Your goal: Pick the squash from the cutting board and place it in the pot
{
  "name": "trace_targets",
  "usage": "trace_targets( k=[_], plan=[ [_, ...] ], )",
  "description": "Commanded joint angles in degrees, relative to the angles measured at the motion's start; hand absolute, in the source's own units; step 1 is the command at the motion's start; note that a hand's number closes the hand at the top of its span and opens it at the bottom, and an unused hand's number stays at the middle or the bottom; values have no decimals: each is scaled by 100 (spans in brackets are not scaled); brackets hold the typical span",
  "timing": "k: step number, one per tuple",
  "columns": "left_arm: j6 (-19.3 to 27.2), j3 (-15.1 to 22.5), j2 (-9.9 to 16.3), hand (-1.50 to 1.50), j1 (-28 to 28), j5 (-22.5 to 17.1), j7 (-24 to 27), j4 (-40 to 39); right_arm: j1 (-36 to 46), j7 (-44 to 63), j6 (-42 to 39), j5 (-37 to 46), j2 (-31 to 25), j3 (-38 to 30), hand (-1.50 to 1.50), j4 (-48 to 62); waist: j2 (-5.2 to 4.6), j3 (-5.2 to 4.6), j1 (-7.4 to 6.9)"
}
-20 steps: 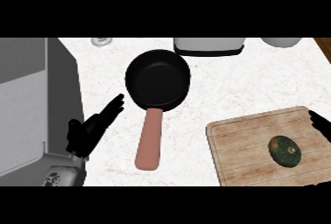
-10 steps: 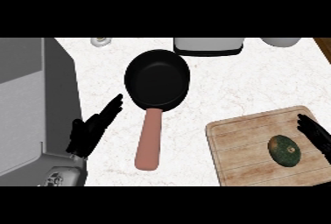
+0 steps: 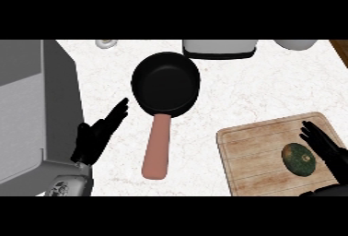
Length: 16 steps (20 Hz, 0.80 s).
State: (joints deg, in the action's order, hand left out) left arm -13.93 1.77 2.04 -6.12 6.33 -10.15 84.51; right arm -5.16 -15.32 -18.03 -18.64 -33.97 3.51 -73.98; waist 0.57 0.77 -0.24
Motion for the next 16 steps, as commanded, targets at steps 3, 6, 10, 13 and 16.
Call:
trace_targets(
  k=[3, 6, 10, 13, 16],
  plan=[
    [-137, -372, 309, 0, 544, -200, 101, -87, 227, -580, 23, 543, 479, 223, 150, 691, -62, -73, -40],
    [1, -234, 97, 0, 298, -50, 49, -324, 718, -1238, 200, 1272, 561, 425, 150, 1345, -83, -67, -85],
    [77, -462, 85, 0, -141, -130, -19, -601, 542, -1219, -48, 980, 704, 342, 150, 1172, -77, -76, 17],
    [153, -411, -51, 0, -77, -134, -98, -541, 343, -1677, -331, 705, 748, 134, 150, 1387, -76, -74, 39],
    [244, -351, -15, 0, -28, 94, 260, -750, 638, -2064, 150, 1160, 1011, 188, 150, 1542, -74, -75, 16]
  ],
)
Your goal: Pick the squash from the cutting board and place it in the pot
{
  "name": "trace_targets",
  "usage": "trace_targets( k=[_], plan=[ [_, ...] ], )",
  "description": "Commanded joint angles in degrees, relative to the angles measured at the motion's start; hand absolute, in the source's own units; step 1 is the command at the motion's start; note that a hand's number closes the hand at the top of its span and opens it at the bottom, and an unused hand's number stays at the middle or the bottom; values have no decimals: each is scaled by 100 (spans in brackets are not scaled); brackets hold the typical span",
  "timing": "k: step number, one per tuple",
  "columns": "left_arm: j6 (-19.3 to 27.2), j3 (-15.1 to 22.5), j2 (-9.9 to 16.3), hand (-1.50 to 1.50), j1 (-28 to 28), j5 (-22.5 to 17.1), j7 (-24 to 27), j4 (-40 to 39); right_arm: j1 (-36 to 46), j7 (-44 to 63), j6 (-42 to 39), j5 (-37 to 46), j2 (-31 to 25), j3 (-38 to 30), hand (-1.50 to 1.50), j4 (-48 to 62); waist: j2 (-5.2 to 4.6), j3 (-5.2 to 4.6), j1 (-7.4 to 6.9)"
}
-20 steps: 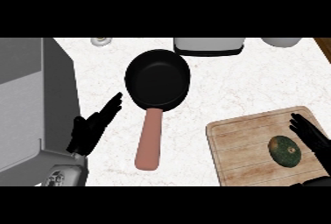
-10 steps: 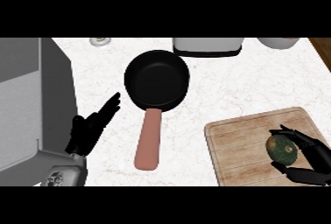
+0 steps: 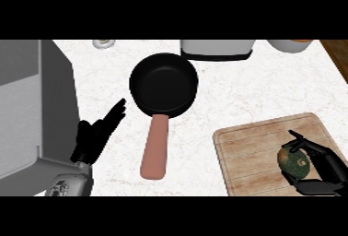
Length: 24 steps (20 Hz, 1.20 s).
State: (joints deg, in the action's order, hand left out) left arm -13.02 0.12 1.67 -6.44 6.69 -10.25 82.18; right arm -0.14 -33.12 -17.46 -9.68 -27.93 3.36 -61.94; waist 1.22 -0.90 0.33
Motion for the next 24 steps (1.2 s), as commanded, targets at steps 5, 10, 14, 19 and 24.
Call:
trace_targets(
  k=[5, 10, 14, 19, 24],
  plan=[
    [-113, -140, 117, 0, 93, -142, -27, -173, 1462, 54, -446, 111, 32, -68, 150, 987, -170, 101, -270],
    [-104, -76, 24, 0, 159, -115, 254, -391, 3003, -139, -1078, 382, -198, -75, 150, 2127, -212, 106, -360],
    [-125, -82, 136, 0, 333, -111, 161, -129, 3851, -427, -862, 794, -14, -71, 150, 2806, -166, 100, -256],
    [-98, -132, 127, 0, 221, -136, 184, -303, 4097, -1045, -492, 1412, -108, 41, 150, 3168, -155, 96, -150],
    [-23, -228, 136, 0, 208, -178, 217, -337, 4049, -518, -95, 1497, -56, 27, 150, 2130, -116, 89, -44]
  ],
)
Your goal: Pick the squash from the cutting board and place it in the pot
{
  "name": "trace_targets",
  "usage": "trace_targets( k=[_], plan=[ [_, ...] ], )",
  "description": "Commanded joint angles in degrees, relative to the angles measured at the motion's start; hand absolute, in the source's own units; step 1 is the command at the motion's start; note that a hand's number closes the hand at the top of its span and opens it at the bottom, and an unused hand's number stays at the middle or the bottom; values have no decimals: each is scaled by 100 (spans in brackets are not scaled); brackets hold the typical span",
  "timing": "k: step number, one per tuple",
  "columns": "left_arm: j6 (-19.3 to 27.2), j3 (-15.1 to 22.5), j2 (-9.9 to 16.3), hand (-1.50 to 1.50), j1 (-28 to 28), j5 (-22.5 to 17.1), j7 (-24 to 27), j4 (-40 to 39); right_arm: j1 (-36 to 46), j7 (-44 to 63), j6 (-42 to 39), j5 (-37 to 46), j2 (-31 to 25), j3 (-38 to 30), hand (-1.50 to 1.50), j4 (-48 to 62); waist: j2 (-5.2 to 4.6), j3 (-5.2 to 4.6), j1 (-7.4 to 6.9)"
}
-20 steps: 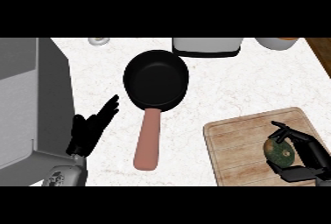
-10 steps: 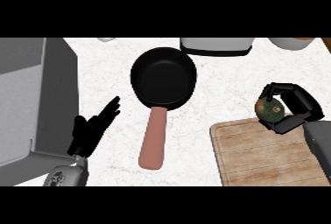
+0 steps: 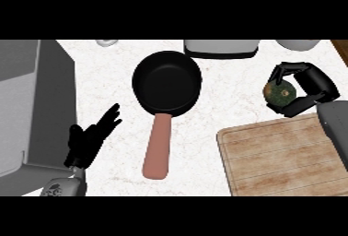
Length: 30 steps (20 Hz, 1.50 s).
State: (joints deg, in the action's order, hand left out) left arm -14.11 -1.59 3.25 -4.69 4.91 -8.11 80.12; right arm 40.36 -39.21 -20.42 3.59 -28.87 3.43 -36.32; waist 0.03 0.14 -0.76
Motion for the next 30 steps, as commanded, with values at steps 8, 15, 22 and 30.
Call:
trace_targets(
  k=[8, 15, 22, 30],
  plan=[
    [102, 81, -82, 0, 204, 55, -38, 59, 765, 1551, 713, 544, 232, 184, 150, -1501, 16, -19, 54],
    [24, 110, -37, 0, 328, -49, -356, 445, 1463, 3318, 742, 788, 642, 441, 150, -2481, 19, -18, 44],
    [142, 97, -85, 0, -79, 96, -178, -104, 2452, 4154, 614, 1554, 1248, 1037, 150, -1779, -20, -20, -23],
    [158, 131, -101, 0, -28, 148, 63, -145, 3066, 4015, 1136, 2797, 1925, 1780, 150, -699, -53, -22, -120]
  ],
)
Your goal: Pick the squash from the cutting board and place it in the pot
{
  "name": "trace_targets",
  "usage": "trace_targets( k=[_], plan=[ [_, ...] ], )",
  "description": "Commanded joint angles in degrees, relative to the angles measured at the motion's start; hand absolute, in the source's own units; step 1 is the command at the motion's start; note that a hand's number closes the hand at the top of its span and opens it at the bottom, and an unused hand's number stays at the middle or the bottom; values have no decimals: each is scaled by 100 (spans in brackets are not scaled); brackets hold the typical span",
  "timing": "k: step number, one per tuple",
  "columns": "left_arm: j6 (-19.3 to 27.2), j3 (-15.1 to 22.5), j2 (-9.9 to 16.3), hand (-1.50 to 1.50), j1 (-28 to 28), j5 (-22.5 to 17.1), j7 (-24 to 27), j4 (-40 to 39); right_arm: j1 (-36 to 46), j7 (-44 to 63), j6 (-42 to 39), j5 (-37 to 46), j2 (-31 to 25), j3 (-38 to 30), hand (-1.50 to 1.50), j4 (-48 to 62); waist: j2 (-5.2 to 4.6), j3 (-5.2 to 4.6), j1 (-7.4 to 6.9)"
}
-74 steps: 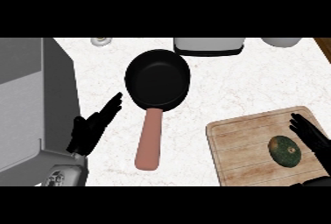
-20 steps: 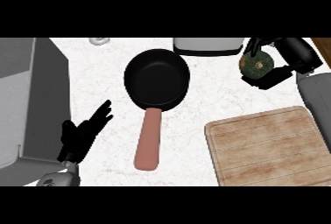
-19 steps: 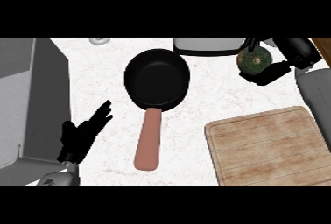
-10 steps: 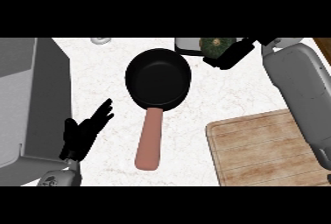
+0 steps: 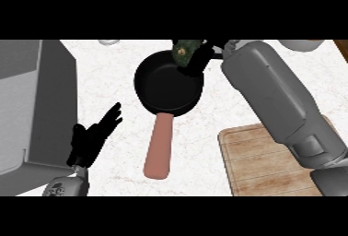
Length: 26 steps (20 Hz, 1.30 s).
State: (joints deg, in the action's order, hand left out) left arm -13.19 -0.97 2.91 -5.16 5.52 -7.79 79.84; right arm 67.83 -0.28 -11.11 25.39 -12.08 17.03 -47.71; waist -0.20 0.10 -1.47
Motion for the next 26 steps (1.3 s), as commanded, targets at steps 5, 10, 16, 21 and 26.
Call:
trace_targets(
  k=[5, 10, 16, 21, 26],
  plan=[
    [-135, -39, 33, 0, 13, -163, -239, 59, 482, 466, 605, 1617, 522, 1112, 150, 935, -27, -17, -63],
    [8, 79, -20, 0, -197, 56, -211, -21, 858, 1087, -775, 1421, 987, 1067, 150, 1985, -40, -21, -72],
    [-48, 55, -64, 0, -283, -63, -337, -74, 953, 1480, -914, 1224, 1200, 1088, -150, 2642, -57, -17, -143],
    [-48, 188, -103, 0, -147, 53, -84, -77, 751, 941, 135, 183, 1206, 224, -150, 1967, -73, -10, -217],
    [-19, 215, -153, 0, 92, 58, -22, -92, 571, 680, 1203, -866, 1207, -715, -150, 1524, -54, -7, -243]
  ],
)
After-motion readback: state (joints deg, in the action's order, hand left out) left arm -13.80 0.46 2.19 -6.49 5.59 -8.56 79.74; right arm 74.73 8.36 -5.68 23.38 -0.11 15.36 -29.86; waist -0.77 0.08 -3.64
